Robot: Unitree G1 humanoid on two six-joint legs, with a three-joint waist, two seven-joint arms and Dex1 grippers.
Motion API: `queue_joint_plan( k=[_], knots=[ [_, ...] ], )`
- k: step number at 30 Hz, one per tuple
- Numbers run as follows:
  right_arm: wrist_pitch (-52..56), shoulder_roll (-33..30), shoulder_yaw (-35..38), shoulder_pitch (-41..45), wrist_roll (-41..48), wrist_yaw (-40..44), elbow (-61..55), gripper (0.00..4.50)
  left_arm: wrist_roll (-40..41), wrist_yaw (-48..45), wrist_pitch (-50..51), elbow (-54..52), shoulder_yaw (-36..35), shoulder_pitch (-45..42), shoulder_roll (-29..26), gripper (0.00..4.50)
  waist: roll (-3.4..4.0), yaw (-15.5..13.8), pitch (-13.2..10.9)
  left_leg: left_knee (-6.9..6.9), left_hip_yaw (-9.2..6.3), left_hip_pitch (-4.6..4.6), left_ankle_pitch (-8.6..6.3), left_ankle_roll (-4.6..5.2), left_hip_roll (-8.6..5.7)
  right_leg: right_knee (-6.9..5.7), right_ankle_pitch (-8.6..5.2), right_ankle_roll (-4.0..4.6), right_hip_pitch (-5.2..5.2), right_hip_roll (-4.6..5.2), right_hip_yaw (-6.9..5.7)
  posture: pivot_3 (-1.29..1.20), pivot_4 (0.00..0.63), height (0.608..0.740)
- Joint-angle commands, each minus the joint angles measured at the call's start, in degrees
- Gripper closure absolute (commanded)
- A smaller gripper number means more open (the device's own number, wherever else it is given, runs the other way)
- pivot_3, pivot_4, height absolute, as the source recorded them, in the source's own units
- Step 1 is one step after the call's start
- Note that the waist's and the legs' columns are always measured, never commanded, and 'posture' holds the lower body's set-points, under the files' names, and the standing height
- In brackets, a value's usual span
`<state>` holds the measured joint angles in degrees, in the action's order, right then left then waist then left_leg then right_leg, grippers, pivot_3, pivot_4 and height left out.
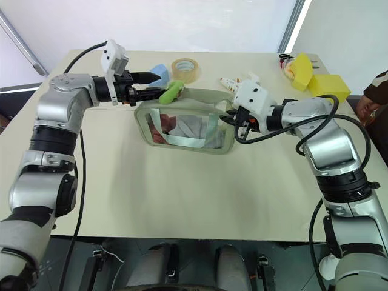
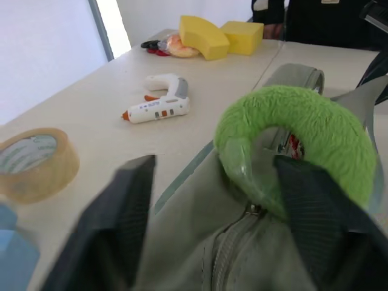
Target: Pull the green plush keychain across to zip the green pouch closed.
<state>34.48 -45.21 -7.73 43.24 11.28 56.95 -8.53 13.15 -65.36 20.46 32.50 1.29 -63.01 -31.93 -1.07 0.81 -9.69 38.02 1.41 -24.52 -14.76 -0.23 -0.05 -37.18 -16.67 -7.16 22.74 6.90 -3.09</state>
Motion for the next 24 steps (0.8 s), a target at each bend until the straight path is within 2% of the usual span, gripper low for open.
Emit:
queue_joint_plan(
  k=[1,5,8,12,18,21,24],
  knots=[
    [-1.4,0.39,1.04,1.56,-0.29,-0.83,-0.25,4.5,0.27,-1.83,0.14,-2.74,-1.1,-1.49,-3.6,0.04,0.0,0.08,0.0,0.0,0.0,0.0,0.0,0.0,0.0,0.0,0.0,0.0,0.01,0.0,0.0,0.0,0.15,0.74],
    [-1.81,0.35,1.23,1.48,-0.39,-0.68,0.12,4.5,0.84,-4.29,1.59,-4.78,-1.54,-0.6,-7.91,0.04,0.0,0.02,0.0,-0.01,0.0,0.0,0.0,0.0,0.0,0.0,0.0,0.0,0.01,0.0,0.0,0.0,0.15,0.74],
    [-2.23,0.34,1.32,1.47,-0.51,-0.62,0.54,4.5,2.84,-6.35,6.57,-9.46,-1.51,2.14,-10.13,0.04,0.0,0.04,0.0,-0.01,0.0,0.0,0.0,0.0,0.0,0.0,0.0,0.0,0.0,0.0,0.0,0.0,0.15,0.74],
    [-2.77,0.64,1.05,1.74,-0.83,-0.65,1.28,4.5,4.69,-7.25,10.36,-19.94,0.47,9.88,-10.61,0.04,0.02,0.02,0.01,-0.01,-0.04,0.02,0.0,0.0,0.03,-0.01,0.0,0.0,-0.02,0.0,0.03,0.0,0.15,0.74],
    [-2.75,0.64,0.76,2.36,-0.99,-0.25,1.25,4.5,1.23,-1.45,7.65,-19.89,1.84,12.71,-8.58,0.04,0.01,-0.08,0.0,0.0,-0.05,0.01,0.0,0.0,0.03,0.01,0.0,0.0,-0.02,0.0,0.03,0.0,0.15,0.74],
    [-2.71,0.66,0.59,2.69,-1.0,-0.16,1.39,4.5,-0.13,-0.62,5.06,-17.91,2.39,12.79,-8.27,0.86,0.01,-0.06,0.0,-0.02,-0.04,0.01,0.0,0.0,0.03,0.0,0.0,0.0,0.0,0.0,0.03,0.0,0.15,0.74],
    [-2.69,0.65,0.52,2.66,-1.05,-0.19,1.28,4.5,-0.28,-1.2,4.12,-17.3,2.62,12.56,-8.09,2.44,0.01,-0.06,0.0,-0.02,-0.03,0.01,0.0,0.0,0.03,0.0,0.0,0.0,0.0,0.0,0.03,0.0,0.15,0.74]
  ],
)
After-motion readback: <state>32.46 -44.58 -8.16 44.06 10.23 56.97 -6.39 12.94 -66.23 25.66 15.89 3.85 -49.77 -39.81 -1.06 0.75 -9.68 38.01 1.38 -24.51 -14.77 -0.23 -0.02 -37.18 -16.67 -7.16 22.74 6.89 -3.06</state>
